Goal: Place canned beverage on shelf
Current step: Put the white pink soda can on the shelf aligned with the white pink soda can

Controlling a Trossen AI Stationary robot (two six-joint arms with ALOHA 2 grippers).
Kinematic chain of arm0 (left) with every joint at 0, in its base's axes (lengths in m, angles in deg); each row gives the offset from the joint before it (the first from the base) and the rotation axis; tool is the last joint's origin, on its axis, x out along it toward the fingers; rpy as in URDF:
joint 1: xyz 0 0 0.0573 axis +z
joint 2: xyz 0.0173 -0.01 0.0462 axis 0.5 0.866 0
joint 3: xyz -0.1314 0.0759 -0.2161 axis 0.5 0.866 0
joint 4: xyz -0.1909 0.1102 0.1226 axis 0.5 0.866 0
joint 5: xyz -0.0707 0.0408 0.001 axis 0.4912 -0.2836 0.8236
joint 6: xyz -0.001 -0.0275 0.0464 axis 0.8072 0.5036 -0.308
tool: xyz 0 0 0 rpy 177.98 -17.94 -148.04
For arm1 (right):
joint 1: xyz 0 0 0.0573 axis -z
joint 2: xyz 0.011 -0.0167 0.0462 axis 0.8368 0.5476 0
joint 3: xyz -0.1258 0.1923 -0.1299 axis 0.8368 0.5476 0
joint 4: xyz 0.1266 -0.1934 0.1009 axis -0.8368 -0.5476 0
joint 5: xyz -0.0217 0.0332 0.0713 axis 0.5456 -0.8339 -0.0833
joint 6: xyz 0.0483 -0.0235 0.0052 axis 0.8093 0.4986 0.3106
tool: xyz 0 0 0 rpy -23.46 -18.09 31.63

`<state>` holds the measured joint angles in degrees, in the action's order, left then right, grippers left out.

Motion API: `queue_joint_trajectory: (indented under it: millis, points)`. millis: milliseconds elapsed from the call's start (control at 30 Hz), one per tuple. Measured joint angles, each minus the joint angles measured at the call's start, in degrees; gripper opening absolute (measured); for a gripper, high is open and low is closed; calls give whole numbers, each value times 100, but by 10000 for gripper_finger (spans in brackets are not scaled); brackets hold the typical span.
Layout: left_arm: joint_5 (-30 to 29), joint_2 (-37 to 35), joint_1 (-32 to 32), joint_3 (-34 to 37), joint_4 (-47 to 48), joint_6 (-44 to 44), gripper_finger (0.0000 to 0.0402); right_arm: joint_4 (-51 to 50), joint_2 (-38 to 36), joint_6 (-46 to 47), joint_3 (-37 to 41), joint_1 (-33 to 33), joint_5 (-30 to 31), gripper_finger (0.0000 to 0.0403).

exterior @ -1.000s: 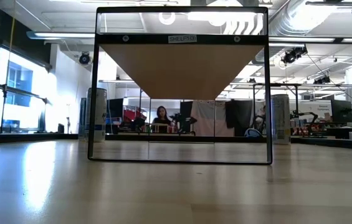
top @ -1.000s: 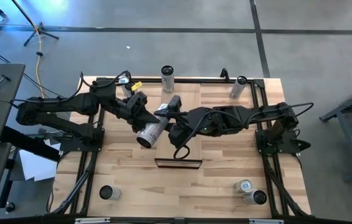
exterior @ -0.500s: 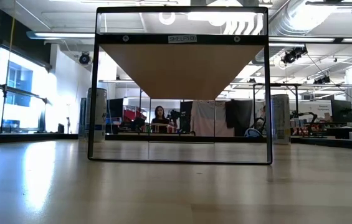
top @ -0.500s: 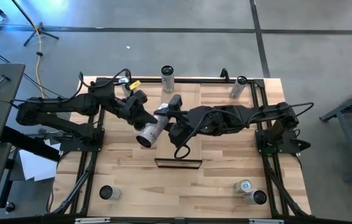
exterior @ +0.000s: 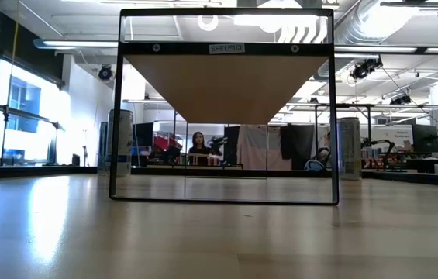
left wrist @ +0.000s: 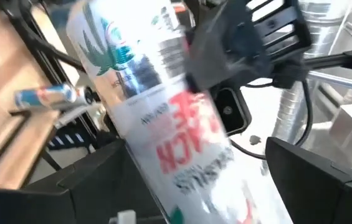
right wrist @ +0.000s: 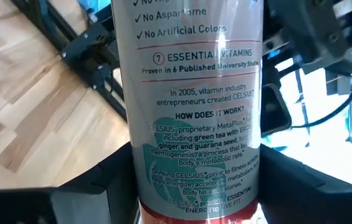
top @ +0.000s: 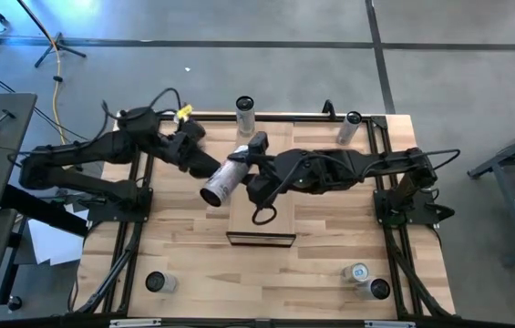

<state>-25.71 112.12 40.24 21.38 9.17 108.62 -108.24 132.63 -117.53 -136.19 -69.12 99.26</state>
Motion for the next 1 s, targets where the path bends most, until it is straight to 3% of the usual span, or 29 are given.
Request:
queue_joint_trajectory:
  millis: [300,533,800,1000]
  points:
    - [-436,-829,278,-9,1401,-1311,347,-611,-275,612,7,37,237,244]
    - [-1558,-1512,226,-13,2513,-2515,347,-2473,-720,2484,9,334,367,245]
    - [-2926,-1826,-6,-17,3677,-2627,347,-4803,-1090,4480,13,893,317,250]
    - [-3066,-1816,-157,-17,3754,-2676,347,-4570,-1837,5111,914,1087,198,251]
